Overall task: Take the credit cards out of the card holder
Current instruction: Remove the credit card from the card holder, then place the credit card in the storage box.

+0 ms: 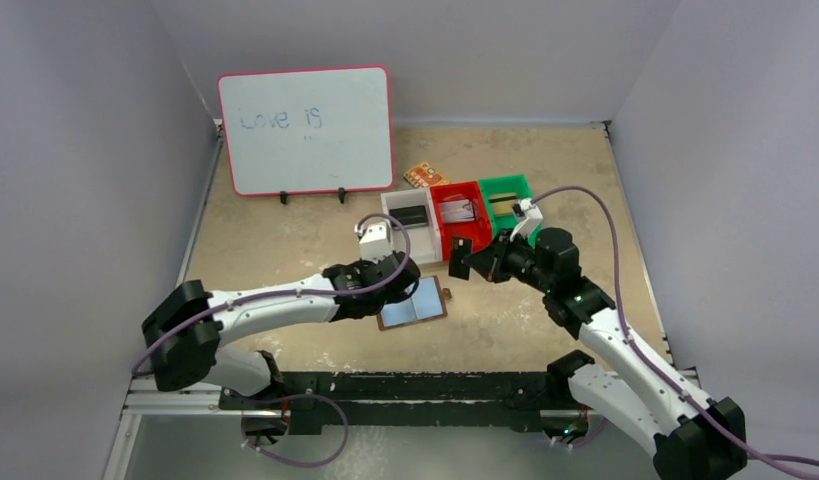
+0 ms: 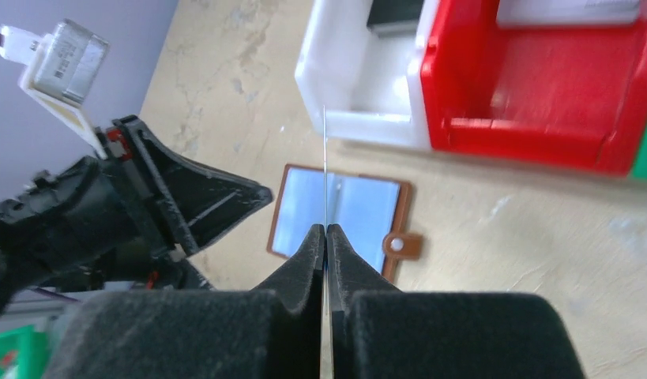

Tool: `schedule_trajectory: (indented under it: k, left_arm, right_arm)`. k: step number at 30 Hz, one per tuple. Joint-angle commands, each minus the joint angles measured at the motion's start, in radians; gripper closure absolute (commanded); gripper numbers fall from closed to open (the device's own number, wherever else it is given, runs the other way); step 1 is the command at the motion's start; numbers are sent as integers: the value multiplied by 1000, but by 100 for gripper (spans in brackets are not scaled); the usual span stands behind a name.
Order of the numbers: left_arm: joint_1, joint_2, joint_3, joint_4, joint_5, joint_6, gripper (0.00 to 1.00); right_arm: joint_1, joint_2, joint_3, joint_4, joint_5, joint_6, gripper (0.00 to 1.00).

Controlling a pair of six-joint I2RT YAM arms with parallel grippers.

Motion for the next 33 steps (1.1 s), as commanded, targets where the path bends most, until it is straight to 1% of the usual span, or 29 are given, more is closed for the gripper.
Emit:
schedule_trajectory:
  k: [1,2,5,8,11,14,16,17,19,22,24,31,33]
  left_arm:
    - [2,-115,44,-109,-129,16,70]
    - [7,-134,41,-132,-147,15,66]
    - [63,-174,17,-176,-143,35,62]
    - [161,-235,-16,-207,-103,61,60]
    - [252,-321,-58,-215,-69,96,54]
    - [355,-389,-76,-227,-5,142,48]
    - [420,-412,-76,-240,28,181,44]
    - [461,-418,-73,-254,36,205,43]
    - [505,-430,-62,-276,37,230,41]
    - [515,-482,-29,-304,-23,257,37]
    - [514,-529,-12,-311,-59,275,32]
    - [514,-635,-24,-311,-182,317,27]
    - [514,-660,-42,-310,-205,325,27]
  right_arm:
    - [-3,-33,77,31,51,-219,100]
    - [-2,-32,82,57,45,-245,100]
    - [-2,-25,106,122,35,-339,100]
    - [1,5,135,162,46,-450,100]
    - [19,66,174,175,35,-589,100]
    - [76,150,229,176,82,-732,100]
    - [126,223,280,168,140,-814,100]
    - [151,264,306,158,167,-854,100]
    - [197,353,360,137,240,-932,100]
    - [231,477,474,94,375,-988,100]
    - [235,536,523,85,413,-1028,100]
    - [259,702,618,32,340,-1208,100]
    - [265,742,639,29,344,-1226,100]
